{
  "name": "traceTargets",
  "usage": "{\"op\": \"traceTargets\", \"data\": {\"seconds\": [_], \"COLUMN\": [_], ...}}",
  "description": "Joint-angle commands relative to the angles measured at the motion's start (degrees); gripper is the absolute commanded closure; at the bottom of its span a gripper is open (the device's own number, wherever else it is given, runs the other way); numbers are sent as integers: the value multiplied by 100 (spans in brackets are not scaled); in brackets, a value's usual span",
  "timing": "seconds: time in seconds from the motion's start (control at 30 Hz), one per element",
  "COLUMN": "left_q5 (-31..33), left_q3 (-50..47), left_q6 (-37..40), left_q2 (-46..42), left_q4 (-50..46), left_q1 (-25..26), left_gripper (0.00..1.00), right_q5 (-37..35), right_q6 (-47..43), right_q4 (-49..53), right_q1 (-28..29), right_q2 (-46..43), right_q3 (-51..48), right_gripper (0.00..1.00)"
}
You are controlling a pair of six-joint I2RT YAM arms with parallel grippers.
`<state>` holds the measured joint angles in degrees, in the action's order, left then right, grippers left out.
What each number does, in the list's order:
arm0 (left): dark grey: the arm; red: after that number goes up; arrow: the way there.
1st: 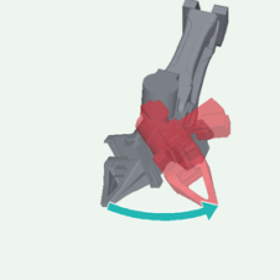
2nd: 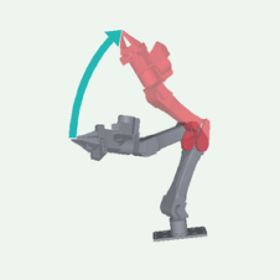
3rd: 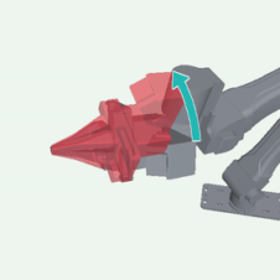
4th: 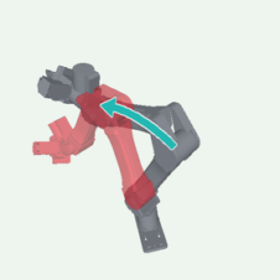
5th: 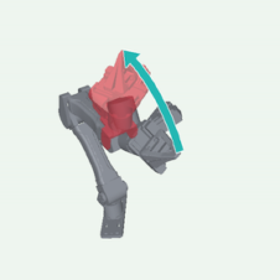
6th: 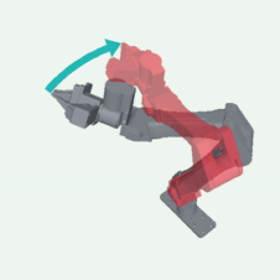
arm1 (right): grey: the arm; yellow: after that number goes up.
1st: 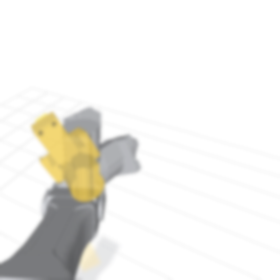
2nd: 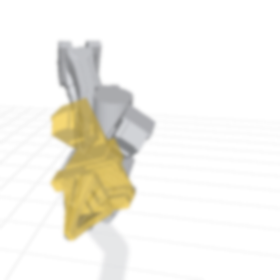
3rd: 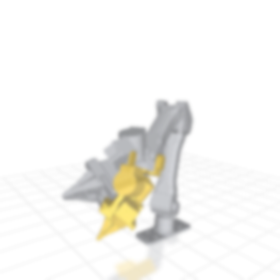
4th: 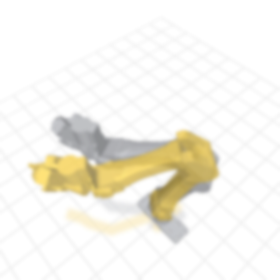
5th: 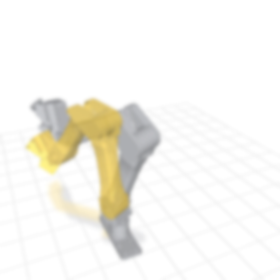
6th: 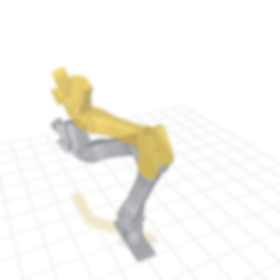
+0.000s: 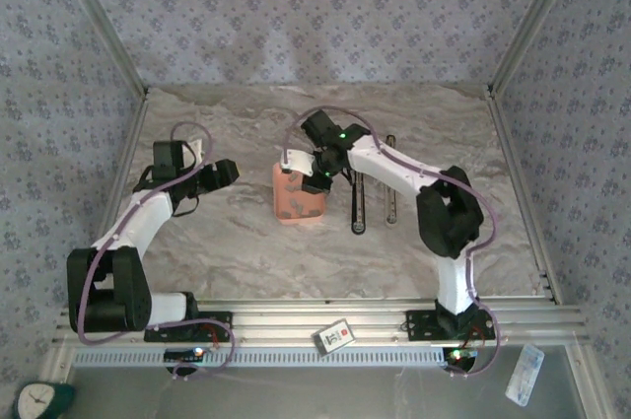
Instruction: Load the staples into the stapler
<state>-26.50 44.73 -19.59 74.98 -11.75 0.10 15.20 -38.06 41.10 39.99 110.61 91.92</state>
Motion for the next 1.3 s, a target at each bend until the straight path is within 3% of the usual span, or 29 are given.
{"op": "traceTargets", "data": {"seconds": [0.0, 0.3, 0.73, 0.93, 1.27], "left_q5": [-349, -532, -646, -646, -560], "left_q3": [12, 18, -35, -73, -96], "left_q6": [13, -19, -88, -93, -27], "left_q2": [-133, -226, -159, -231, -376], "left_q4": [147, 217, 458, 498, 463], "left_q1": [-8, 328, 580, 611, 649], "left_gripper": [23, 23, 23, 23, 23], "right_q5": [-73, -885, -1972, -2122, -2153], "right_q6": [1225, 3187, 5917, 6569, 7521], "right_q4": [-629, -1217, -694, -227, 174], "right_q1": [-158, -347, -157, 89, 411], "right_q2": [-681, -2455, -4639, -4893, -4444], "right_q3": [-648, -2599, -4648, -4941, -5250], "right_gripper": [82, 85, 88, 88, 87]}}
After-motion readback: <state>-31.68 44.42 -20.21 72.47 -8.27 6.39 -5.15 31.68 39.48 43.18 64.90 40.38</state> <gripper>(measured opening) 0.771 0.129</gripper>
